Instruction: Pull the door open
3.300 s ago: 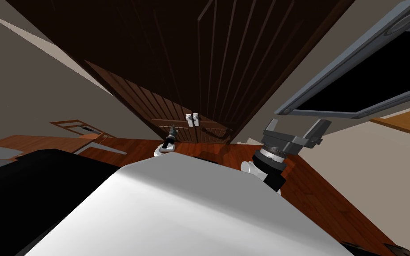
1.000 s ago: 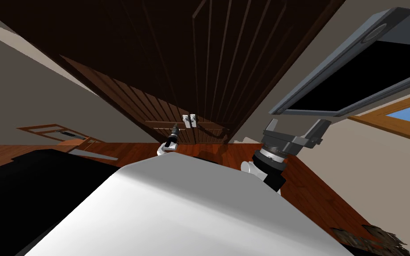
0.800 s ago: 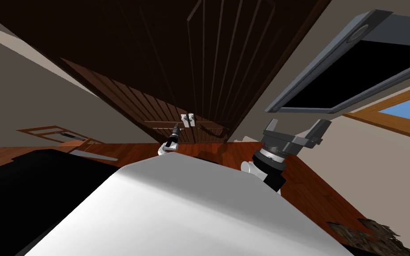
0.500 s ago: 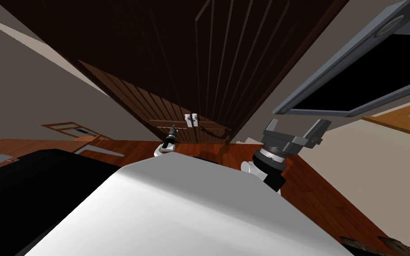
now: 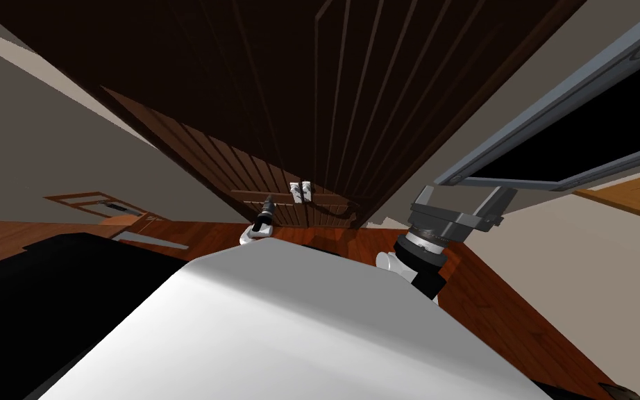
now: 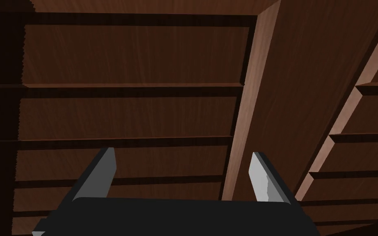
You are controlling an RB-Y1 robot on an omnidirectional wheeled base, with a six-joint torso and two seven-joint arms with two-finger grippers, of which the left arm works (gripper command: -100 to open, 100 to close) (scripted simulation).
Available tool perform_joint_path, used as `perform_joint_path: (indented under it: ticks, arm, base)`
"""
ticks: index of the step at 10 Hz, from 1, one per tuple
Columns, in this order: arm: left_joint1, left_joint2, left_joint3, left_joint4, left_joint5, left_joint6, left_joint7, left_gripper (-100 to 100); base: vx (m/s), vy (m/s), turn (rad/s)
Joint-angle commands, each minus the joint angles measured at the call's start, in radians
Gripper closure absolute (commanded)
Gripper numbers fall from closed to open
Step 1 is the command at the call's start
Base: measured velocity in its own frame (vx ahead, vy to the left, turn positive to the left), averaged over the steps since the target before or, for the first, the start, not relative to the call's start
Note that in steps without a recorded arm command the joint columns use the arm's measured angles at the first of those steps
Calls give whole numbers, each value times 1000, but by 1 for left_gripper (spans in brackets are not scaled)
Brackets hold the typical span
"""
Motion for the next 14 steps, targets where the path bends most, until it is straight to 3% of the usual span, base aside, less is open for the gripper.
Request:
perform_joint_path:
  ticks: [1, 3, 4, 5, 10, 11, 14]
  arm:
    - [-17, -9, -13, -1, -2, -3, -2, -100]
    - [-48, -24, -42, -10, -7, -7, -2, -100]
    - [-33, -23, -32, -14, -6, -5, -4, -100]
    - [-33, -23, -32, -14, -6, -5, -4, 100]
    - [-33, -23, -32, -14, -6, -5, -4, 100]
    - [-16, -15, -21, -15, -4, -3, -2, -100]
    - [-8, -15, -29, -28, -4, -2, 3, -100]
  base:
    - [196, 9, -114]
    - [253, -66, -185]
    - [119, -52, -31]
    - [-15, 8, 33]
    - [-26, 11, 0]
    - [-143, 37, 121]
    - [-183, -19, 17]
